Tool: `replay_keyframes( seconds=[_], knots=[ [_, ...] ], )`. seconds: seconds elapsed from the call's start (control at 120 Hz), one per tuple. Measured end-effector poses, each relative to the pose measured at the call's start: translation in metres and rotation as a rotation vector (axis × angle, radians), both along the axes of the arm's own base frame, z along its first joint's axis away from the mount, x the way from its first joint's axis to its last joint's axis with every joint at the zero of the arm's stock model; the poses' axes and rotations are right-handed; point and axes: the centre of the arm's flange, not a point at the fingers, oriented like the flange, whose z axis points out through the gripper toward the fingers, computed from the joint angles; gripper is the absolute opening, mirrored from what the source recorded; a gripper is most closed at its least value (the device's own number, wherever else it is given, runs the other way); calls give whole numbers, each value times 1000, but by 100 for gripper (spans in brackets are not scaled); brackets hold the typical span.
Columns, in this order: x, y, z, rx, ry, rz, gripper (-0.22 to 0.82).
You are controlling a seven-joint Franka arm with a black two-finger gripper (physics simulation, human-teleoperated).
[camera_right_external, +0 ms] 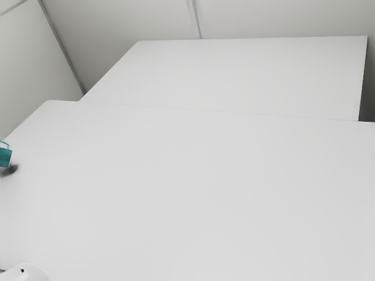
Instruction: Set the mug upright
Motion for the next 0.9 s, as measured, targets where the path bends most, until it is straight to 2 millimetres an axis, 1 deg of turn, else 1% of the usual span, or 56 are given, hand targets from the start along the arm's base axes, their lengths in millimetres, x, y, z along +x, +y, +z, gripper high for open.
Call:
replay_keyframes(
  seconds=[0.1, 0.2, 0.25, 0.317, 0.4, 0.458, 0.6, 0.642, 0.733, 0.833, 0.9],
  knots=[
    [7, -5, 14, 23, 13, -17, -15],
    [23, -20, 39, 67, 54, -55, -16],
    [35, -31, 54, 98, 85, -84, -16],
    [48, -49, 70, 128, 129, -124, -17],
    [54, -70, 85, 156, 197, -155, -17],
    [61, -87, 93, 176, 247, -177, -17],
    [94, -140, 111, 245, 349, -240, -17],
    [99, -154, 117, 260, 370, -249, -17],
    [108, -185, 124, 286, 417, -268, -17],
    [127, -224, 134, 328, 456, -298, -17],
    [135, -250, 144, 358, 479, -312, -17]
  ],
)
